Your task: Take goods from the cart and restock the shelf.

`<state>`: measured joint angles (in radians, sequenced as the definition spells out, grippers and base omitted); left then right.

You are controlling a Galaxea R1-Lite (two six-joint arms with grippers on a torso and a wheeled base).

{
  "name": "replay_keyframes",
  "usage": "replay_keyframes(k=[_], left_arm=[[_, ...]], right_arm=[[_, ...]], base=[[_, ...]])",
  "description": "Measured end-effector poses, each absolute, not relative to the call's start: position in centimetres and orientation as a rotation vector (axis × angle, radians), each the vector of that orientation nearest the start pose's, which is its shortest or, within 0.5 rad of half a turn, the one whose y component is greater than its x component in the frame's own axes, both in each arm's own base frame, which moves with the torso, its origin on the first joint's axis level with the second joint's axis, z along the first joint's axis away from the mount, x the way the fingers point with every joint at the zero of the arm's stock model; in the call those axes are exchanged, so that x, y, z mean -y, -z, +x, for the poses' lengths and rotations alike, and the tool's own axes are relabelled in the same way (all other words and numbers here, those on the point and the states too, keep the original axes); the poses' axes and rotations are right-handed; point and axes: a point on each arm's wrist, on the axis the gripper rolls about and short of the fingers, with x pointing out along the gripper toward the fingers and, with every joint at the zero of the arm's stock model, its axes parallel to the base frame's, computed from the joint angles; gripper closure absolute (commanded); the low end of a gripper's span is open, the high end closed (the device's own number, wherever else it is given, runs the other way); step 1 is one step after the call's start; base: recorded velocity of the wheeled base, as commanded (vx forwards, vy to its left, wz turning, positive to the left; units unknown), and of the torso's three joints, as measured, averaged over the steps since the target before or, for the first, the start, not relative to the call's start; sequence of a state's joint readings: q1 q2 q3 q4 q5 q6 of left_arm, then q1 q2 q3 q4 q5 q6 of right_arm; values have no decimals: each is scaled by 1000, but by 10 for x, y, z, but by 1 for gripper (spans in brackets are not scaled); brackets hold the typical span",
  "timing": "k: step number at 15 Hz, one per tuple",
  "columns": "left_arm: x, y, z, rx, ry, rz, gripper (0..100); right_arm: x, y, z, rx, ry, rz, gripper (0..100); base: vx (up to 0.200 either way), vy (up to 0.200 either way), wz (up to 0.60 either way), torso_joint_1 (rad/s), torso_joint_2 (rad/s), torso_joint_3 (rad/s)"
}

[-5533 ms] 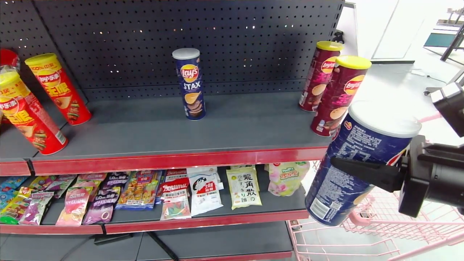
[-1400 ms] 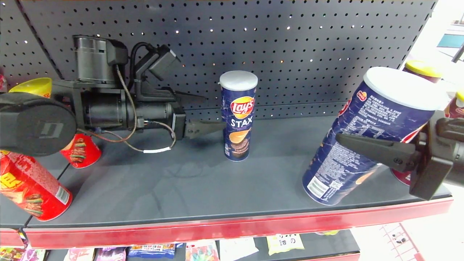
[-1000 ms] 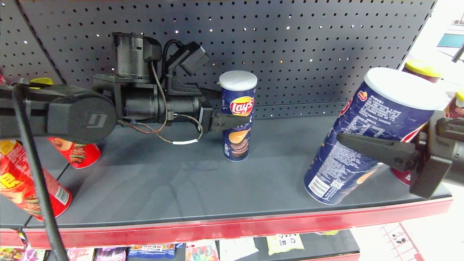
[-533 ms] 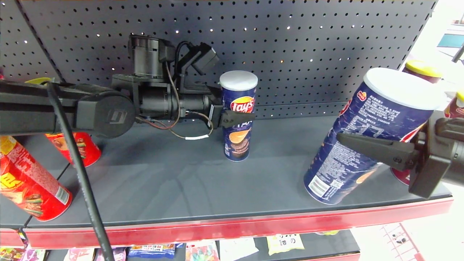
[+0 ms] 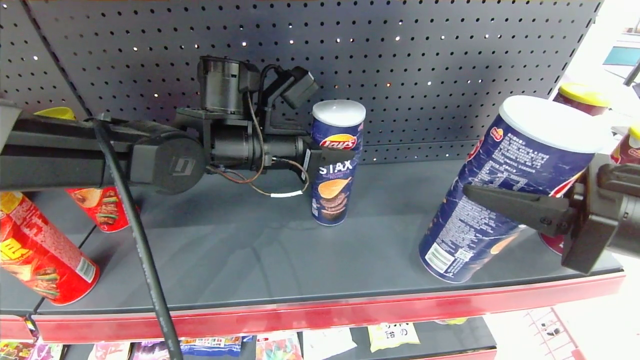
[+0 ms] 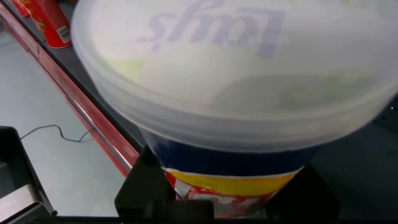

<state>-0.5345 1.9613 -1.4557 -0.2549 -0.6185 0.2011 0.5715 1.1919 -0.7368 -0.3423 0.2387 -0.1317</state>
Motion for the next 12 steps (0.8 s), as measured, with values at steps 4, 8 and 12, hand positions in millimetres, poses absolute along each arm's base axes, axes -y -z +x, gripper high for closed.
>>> replay_keyframes(k=[4, 8, 12], left_arm=[[207, -232, 320, -180, 1220, 153, 100], [191, -225, 284, -238, 1284, 139, 100], [177, -221, 245, -270, 1327, 139, 100]], right_arm=[[-102, -258, 149, -63, -813, -144, 100], [-101, -259, 149, -59, -813, -143, 100], [-102, -260, 150, -57, -813, -142, 100]], base=[[0, 0, 0, 0, 0, 0], [0, 0, 0, 0, 0, 0], [0, 0, 0, 0, 0, 0]])
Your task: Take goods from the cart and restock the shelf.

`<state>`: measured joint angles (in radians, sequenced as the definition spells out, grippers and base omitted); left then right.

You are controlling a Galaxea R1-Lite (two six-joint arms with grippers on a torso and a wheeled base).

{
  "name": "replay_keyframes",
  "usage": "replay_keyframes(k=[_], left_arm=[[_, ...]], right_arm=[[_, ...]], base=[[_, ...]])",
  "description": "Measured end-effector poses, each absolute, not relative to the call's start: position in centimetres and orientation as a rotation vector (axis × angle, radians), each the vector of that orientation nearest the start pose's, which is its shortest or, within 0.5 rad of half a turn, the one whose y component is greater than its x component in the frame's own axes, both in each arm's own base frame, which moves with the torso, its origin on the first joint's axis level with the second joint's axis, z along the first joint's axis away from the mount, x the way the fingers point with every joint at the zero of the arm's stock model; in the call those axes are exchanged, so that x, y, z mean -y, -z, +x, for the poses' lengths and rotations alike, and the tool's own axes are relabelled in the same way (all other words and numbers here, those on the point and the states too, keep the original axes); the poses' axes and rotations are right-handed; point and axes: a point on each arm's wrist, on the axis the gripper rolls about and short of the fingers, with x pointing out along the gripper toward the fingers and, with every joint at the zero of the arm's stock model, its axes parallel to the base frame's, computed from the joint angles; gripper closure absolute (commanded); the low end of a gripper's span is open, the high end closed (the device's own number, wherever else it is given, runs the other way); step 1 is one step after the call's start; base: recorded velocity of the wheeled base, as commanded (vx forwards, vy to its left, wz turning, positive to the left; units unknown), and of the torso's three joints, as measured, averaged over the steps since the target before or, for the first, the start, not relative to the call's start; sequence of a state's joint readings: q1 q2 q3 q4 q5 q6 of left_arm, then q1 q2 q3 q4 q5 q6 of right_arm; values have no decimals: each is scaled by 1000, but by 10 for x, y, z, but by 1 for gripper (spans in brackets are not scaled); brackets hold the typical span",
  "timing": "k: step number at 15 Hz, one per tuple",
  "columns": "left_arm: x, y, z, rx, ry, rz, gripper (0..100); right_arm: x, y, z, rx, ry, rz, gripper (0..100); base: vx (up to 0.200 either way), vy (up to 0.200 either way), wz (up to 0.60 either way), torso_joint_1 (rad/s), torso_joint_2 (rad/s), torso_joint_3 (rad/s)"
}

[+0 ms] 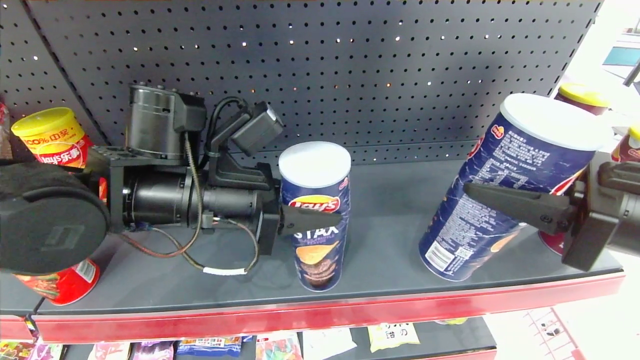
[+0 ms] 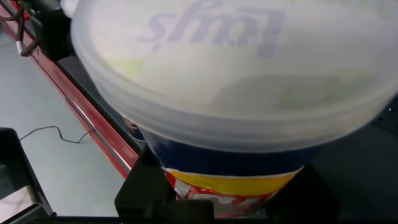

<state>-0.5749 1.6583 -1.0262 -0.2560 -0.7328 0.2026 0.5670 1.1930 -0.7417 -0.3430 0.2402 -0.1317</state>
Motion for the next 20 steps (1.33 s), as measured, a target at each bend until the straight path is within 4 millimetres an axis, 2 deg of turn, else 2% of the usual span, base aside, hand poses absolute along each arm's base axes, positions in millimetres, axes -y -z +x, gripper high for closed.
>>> replay_keyframes(k=[4, 10, 11, 16, 20], left_arm=[[167, -220, 227, -278, 1334, 141, 100], [166, -221, 224, -275, 1333, 143, 100], [166, -221, 223, -275, 1333, 143, 0], [165, -221, 223, -276, 1331, 141, 0], [157, -215, 211, -301, 1328, 139, 0]], right_arm=[[-102, -260, 150, -54, -813, -143, 100], [-102, -260, 150, -56, -813, -143, 100], [-102, -261, 150, -54, -813, -143, 100], [-111, -268, 164, -46, -814, -144, 100], [-132, -277, 196, -49, -818, -148, 100]], base=[[0, 0, 0, 0, 0, 0], [0, 0, 0, 0, 0, 0], [0, 0, 0, 0, 0, 0], [0, 0, 0, 0, 0, 0], [0, 0, 0, 0, 0, 0]])
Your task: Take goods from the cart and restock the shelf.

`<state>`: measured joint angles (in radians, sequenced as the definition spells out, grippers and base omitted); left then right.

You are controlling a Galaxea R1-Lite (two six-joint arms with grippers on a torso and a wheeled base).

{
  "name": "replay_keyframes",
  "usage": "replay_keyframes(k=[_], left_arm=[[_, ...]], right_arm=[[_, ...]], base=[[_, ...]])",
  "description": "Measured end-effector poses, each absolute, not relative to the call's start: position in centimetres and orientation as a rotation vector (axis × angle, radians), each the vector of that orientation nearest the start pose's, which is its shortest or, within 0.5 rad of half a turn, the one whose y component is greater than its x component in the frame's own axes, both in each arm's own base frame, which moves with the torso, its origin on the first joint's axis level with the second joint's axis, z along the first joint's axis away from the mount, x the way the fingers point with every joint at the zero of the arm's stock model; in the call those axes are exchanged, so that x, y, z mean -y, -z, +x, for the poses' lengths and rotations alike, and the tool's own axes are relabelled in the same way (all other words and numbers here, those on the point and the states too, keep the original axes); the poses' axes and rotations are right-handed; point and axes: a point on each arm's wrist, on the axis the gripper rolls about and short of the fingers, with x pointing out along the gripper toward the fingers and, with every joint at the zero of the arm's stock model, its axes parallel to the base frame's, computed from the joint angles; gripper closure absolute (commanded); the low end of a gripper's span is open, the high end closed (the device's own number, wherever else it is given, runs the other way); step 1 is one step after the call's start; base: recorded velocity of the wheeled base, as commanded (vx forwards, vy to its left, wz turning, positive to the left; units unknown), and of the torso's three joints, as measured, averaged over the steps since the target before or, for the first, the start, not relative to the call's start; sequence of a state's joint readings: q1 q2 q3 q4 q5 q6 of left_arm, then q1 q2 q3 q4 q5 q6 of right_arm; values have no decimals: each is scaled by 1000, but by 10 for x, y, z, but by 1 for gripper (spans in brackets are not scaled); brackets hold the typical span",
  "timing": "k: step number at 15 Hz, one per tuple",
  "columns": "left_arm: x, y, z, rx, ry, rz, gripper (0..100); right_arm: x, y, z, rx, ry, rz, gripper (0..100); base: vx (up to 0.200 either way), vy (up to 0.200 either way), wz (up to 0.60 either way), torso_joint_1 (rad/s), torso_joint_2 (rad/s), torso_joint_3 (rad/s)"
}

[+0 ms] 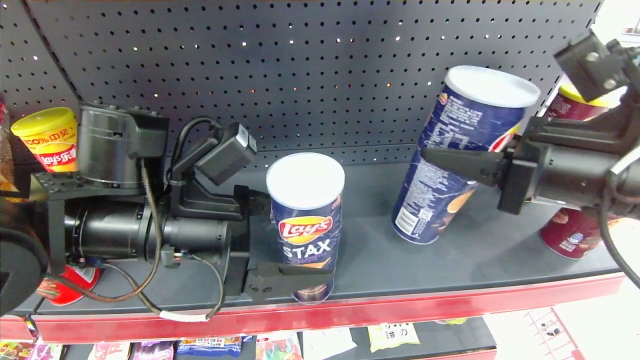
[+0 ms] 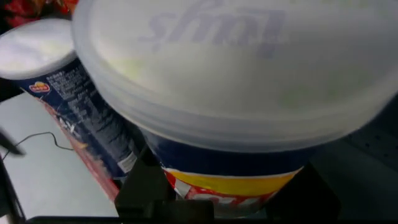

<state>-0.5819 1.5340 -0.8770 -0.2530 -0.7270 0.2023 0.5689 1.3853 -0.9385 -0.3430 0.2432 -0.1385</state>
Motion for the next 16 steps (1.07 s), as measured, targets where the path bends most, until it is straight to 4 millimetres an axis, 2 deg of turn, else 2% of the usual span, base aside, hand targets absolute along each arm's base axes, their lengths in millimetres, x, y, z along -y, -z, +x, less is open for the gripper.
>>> replay_keyframes(k=[4, 7, 12, 16], left_arm=[[130, -205, 178, -323, 1299, 135, 0], [104, -199, 149, -320, 1248, 122, 0], [71, -196, 105, -307, 1066, 23, 0], [56, -196, 89, -253, 978, 11, 0]], right_arm=[[-161, -282, 242, -48, -819, -148, 100], [-183, -272, 269, -75, -831, -153, 100], [-214, -252, 288, -121, -880, -162, 100], [-228, -246, 294, -129, -923, -162, 100]], base=[[0, 0, 0, 0, 0, 0], [0, 0, 0, 0, 0, 0], [0, 0, 0, 0, 0, 0], [0, 0, 0, 0, 0, 0]])
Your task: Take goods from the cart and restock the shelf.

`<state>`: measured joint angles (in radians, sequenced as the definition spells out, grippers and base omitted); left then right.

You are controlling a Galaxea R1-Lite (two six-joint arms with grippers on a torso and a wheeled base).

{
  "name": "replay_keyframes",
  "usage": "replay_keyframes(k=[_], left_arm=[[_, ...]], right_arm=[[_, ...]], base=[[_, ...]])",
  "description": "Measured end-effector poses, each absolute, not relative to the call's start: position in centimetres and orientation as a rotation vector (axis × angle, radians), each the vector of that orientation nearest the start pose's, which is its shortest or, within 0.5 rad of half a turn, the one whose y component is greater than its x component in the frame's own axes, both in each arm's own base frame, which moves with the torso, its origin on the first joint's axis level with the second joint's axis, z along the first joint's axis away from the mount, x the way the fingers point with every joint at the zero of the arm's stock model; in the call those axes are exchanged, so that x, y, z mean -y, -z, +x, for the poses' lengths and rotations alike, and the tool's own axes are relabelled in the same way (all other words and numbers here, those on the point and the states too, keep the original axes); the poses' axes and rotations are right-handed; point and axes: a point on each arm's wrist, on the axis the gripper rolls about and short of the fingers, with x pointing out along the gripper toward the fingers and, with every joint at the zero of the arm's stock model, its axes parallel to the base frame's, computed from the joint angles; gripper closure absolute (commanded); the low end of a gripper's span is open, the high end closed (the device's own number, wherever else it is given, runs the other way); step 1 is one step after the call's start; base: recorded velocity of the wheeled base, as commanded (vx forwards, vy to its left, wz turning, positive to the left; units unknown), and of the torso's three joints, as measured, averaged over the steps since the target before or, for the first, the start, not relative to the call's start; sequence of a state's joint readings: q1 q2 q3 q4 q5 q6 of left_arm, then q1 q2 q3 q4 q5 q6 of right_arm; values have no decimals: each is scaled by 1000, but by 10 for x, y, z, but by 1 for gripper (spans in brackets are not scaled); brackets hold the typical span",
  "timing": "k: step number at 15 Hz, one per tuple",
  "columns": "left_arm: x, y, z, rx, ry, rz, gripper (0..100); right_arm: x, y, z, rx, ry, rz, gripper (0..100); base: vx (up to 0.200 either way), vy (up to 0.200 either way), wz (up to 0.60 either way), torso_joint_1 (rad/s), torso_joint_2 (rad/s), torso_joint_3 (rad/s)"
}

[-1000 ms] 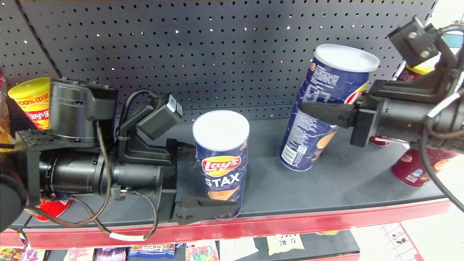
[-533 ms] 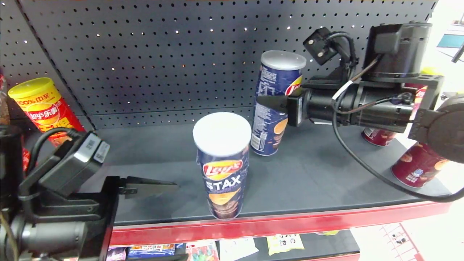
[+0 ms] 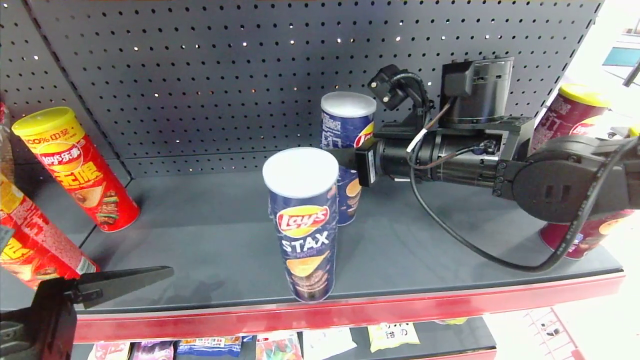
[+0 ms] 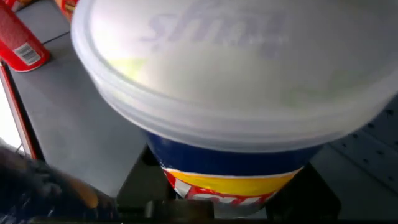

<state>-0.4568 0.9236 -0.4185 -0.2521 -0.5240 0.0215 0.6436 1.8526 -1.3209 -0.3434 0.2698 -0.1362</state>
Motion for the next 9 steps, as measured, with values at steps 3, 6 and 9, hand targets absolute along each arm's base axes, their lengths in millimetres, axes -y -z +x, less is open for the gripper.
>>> replay_keyframes(k=[3, 6, 9], left_arm=[[50, -198, 85, -225, 940, -3, 0], [46, -200, 83, -207, 904, -13, 0], [44, -201, 82, -200, 896, -15, 0]], right_arm=[[-239, -246, 298, -117, -939, -159, 100], [-243, -243, 302, -123, -942, -160, 100], [-245, -240, 303, -130, -944, -161, 100]], base=[[0, 0, 0, 0, 0, 0], [0, 0, 0, 0, 0, 0], [0, 0, 0, 0, 0, 0]])
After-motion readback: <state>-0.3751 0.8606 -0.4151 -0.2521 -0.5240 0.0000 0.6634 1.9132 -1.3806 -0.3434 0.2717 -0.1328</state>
